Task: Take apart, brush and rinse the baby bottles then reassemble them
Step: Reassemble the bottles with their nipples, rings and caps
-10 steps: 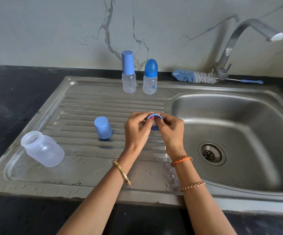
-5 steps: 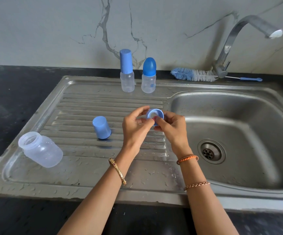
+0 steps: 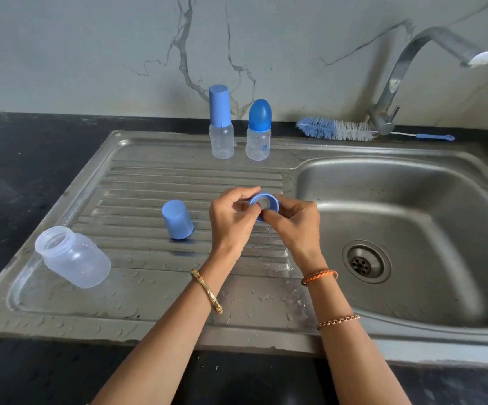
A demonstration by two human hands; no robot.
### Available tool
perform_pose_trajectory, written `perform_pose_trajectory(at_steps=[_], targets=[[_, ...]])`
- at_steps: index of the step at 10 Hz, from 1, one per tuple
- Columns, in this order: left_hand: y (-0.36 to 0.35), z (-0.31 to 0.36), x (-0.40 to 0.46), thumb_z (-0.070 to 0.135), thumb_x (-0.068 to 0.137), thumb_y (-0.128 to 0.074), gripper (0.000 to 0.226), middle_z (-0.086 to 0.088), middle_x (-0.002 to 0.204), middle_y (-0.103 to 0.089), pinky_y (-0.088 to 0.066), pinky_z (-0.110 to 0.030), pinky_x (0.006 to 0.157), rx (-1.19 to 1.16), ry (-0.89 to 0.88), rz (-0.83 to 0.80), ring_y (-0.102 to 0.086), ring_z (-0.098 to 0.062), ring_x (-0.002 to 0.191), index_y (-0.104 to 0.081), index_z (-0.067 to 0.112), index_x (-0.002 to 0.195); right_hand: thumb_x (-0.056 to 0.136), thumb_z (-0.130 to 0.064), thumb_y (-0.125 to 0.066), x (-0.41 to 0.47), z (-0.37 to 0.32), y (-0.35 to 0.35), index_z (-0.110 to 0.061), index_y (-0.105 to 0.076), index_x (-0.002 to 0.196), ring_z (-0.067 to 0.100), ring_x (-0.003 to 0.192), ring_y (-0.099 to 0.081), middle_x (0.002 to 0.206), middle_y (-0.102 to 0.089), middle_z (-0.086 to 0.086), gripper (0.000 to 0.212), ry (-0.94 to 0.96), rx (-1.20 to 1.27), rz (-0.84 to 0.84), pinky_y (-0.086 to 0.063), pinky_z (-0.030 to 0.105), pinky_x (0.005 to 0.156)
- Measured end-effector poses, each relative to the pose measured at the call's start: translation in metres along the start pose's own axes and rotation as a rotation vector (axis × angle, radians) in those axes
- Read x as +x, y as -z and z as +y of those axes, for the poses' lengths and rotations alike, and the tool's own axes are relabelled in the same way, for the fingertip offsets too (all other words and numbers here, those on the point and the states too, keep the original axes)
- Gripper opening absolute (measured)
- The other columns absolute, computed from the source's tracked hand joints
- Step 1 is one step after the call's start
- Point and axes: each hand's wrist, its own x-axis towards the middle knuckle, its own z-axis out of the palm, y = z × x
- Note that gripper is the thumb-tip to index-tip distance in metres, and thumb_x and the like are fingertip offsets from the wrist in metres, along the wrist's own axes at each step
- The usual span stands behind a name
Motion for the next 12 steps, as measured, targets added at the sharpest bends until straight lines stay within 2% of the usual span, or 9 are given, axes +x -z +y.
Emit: perform_pose_trajectory(at_steps=[1, 3, 4, 5, 6, 9, 10, 11, 12], targets=[[0.000, -0.005, -0.001, -0.010, 0.074, -0.063, 0.037, 0.002, 0.087, -0.068, -0.053, -0.026, 0.073, 0.028, 0.000, 0.016, -0.064, -0.014, 0.077, -0.068, 0.024, 0.089, 0.072, -0.003, -0.067, 0.001, 0.002, 0.001, -0.021, -0.076, 0.090, 0.012, 0.079, -0.071, 0.077, -0.074, -0.004, 0.027, -0.027, -0.018, -0.016, -0.057, 0.039, 0.078], [-0.003, -0.001, -0.002, -0.001, 0.081, -0.065, 0.032, -0.006, 0.095, -0.071, -0.056, -0.033, 0.075, -0.047, 0.079, -0.035, -0.068, -0.022, 0.086, -0.067, 0.029, 0.092, 0.085, -0.011, -0.055, 0.005, 0.002, 0.003, -0.032, -0.074, 0.082, 0.038, 0.079, -0.066, 0.073, -0.072, 0.011, 0.029, -0.052, 0.034, -0.011, -0.054, 0.049, 0.074], [-0.002, 0.008, -0.005, -0.001, 0.084, -0.061, 0.028, -0.007, 0.096, -0.070, -0.054, -0.022, 0.069, -0.109, 0.105, -0.112, -0.068, -0.013, 0.082, -0.067, 0.023, 0.098, 0.087, -0.009, -0.053, 0.005, -0.001, 0.006, -0.032, -0.072, 0.081, 0.034, 0.076, -0.065, 0.075, -0.071, 0.013, 0.031, -0.044, 0.112, -0.008, -0.051, 0.039, 0.071], [0.002, 0.017, -0.005, -0.001, 0.088, -0.056, 0.023, -0.002, 0.088, -0.067, -0.055, -0.020, 0.069, -0.242, 0.196, -0.153, -0.066, -0.004, 0.075, -0.065, 0.012, 0.104, 0.092, -0.013, -0.052, 0.003, -0.007, 0.012, -0.011, -0.070, 0.080, 0.005, 0.071, -0.061, 0.072, -0.069, -0.003, 0.022, -0.105, 0.239, -0.141, -0.047, 0.016, 0.066], [0.011, 0.020, -0.005, 0.008, 0.090, -0.055, 0.020, -0.013, 0.091, -0.065, -0.056, -0.024, 0.069, -0.335, 0.306, -0.171, -0.064, -0.019, 0.084, -0.065, 0.005, 0.108, 0.082, -0.035, -0.054, 0.003, -0.005, 0.014, 0.005, -0.066, 0.082, 0.011, 0.076, -0.060, 0.080, -0.064, 0.008, 0.042, -0.178, 0.298, -0.195, -0.048, 0.019, 0.066], [0.034, 0.025, -0.025, 0.014, 0.090, -0.056, 0.015, 0.007, 0.085, -0.067, -0.053, -0.017, 0.061, -0.218, 0.248, -0.249, -0.059, 0.004, 0.062, -0.064, 0.026, 0.094, 0.083, -0.051, -0.035, -0.014, -0.016, 0.004, -0.019, -0.060, 0.095, 0.005, 0.077, -0.063, 0.088, -0.067, -0.002, 0.043, -0.134, 0.183, -0.372, -0.047, 0.017, 0.068], [0.041, 0.024, -0.030, 0.021, 0.091, -0.056, 0.016, 0.005, 0.103, -0.064, -0.046, -0.011, 0.056, -0.109, 0.188, -0.164, -0.057, 0.011, 0.068, -0.062, 0.036, 0.093, 0.079, -0.050, -0.053, -0.012, -0.027, 0.002, -0.014, -0.060, 0.085, 0.005, 0.054, -0.056, 0.066, -0.062, -0.005, 0.037, -0.130, 0.226, -0.350, -0.046, 0.020, 0.056], [0.055, 0.025, -0.035, 0.025, 0.094, -0.050, 0.015, 0.011, 0.092, -0.059, -0.044, -0.009, 0.054, -0.179, 0.217, -0.038, -0.050, 0.002, 0.065, -0.063, 0.031, 0.101, 0.052, -0.063, -0.079, -0.007, -0.039, 0.004, -0.011, -0.064, 0.080, 0.005, 0.046, -0.050, 0.059, -0.059, 0.000, 0.061, -0.144, 0.531, -0.359, -0.043, 0.017, 0.047], [0.071, 0.023, -0.039, 0.025, 0.095, -0.049, 0.016, 0.010, 0.086, -0.057, -0.043, -0.010, 0.053, -0.172, 0.259, 0.012, -0.046, -0.002, 0.063, -0.064, 0.025, 0.100, 0.037, -0.059, -0.084, -0.002, -0.050, 0.008, -0.013, -0.066, 0.075, 0.009, 0.047, -0.051, 0.057, -0.058, 0.001, 0.062, -0.136, 0.471, -0.297, -0.041, 0.019, 0.047]])
